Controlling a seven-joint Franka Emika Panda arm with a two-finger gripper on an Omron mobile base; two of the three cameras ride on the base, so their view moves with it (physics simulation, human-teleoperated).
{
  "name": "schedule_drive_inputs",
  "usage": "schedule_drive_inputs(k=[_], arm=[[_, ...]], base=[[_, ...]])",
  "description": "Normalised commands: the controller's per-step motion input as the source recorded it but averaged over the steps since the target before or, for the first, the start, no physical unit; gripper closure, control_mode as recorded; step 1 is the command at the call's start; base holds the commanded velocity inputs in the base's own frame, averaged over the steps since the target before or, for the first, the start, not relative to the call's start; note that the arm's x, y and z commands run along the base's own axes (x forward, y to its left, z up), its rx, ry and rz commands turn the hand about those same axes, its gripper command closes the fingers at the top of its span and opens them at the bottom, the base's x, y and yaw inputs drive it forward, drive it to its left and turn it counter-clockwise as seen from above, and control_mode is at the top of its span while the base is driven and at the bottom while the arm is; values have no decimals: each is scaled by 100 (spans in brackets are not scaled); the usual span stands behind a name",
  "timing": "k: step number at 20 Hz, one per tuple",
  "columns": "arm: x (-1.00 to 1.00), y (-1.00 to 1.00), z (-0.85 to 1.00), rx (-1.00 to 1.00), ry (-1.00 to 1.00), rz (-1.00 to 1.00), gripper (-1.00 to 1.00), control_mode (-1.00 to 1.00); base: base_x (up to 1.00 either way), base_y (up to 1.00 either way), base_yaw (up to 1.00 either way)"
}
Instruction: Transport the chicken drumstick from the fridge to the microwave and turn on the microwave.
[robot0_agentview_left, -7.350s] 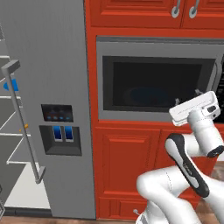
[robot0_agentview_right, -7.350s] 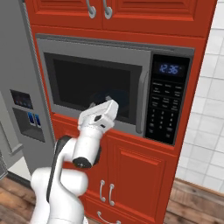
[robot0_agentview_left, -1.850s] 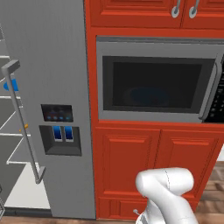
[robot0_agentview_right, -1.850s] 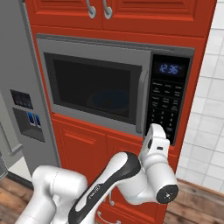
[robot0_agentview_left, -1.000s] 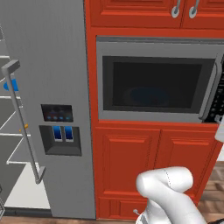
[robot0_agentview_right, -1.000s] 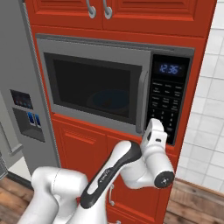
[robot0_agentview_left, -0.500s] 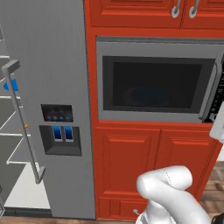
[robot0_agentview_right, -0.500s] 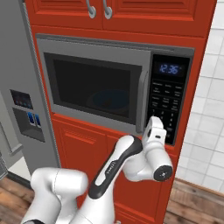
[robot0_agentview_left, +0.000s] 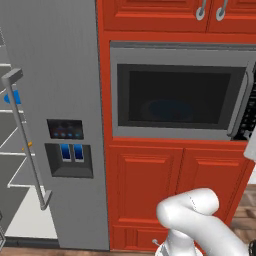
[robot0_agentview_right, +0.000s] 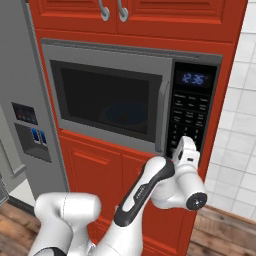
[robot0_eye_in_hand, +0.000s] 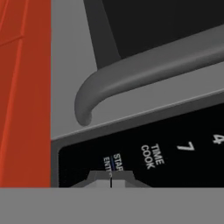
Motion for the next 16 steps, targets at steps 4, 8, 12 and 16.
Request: schedule_drive_inputs(k=[4,8,12,16], arm=[[5,0,-2,0,0,0,100,-100],[0,8,-4,-1,0,0,100,-100],[11,29,-18,-4,0,0,100,-100],[37,44,-23,-5,-1,0,100,-100]], base=[[0,0,0],[0,0,0],[0,0,0],[0,0,0]])
